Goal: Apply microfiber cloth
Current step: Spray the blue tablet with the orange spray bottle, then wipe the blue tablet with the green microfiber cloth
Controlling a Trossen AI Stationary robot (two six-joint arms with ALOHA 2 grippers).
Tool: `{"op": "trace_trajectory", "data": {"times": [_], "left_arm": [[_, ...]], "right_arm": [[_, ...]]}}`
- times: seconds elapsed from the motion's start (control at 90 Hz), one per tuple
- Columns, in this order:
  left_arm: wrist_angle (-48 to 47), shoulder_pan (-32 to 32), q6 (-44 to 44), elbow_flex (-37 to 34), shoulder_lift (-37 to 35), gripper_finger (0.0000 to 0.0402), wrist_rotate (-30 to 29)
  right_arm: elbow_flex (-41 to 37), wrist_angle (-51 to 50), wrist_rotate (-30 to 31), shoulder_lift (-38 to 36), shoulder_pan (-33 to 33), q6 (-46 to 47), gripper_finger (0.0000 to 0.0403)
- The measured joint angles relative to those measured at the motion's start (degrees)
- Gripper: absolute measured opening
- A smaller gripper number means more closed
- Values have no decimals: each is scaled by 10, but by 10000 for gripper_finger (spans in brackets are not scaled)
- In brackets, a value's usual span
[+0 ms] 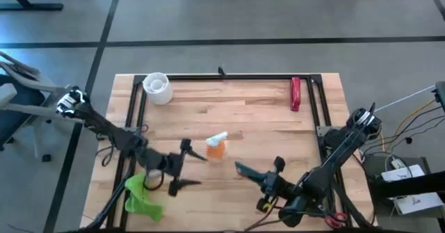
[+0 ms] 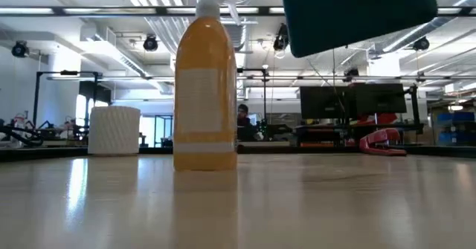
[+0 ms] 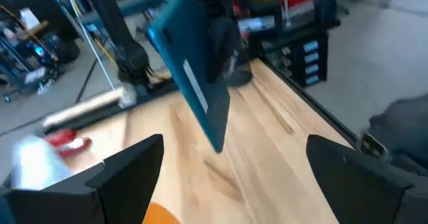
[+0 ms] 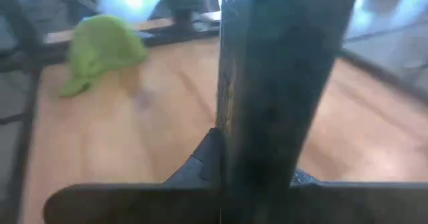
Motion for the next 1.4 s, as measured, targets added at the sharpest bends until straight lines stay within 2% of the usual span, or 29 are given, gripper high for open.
{"op": "trace_trajectory", "data": {"times": [0.1, 0.2, 0.333, 0.6, 0.689, 0.833, 0.978, 1.111, 1.244, 1.4], "left_arm": [[5, -23, -52, -5, 30, 349, -23], [23, -28, -102, -24, 63, 349, -16], [121, -16, -130, -70, 109, 349, -4], [388, 62, -144, -159, 200, 349, 15], [421, 95, -150, -170, 221, 349, 17], [421, 144, -161, -170, 240, 349, 14], [406, 191, -161, -170, 245, 349, 12], [343, 222, -168, -169, 230, 349, 11], [203, 210, -189, -144, 178, 349, 25], [-29, 166, -263, -89, 105, 349, 121]], "right_arm": [[4, 23, -9, 17, 1, 14, 2], [7, 38, -8, 21, 5, 18, 2], [7, 36, -9, 21, 7, 37, 2], [7, 36, -8, 21, 5, 41, 2], [7, 36, -11, 21, 5, 36, 2], [6, 35, -11, 21, 5, 35, 4], [5, 35, -13, 21, 5, 26, 3], [4, 36, -13, 21, 5, 23, 2], [3, 36, -21, 21, 6, 27, 2], [2, 36, -21, 21, 6, 25, 2]]}}
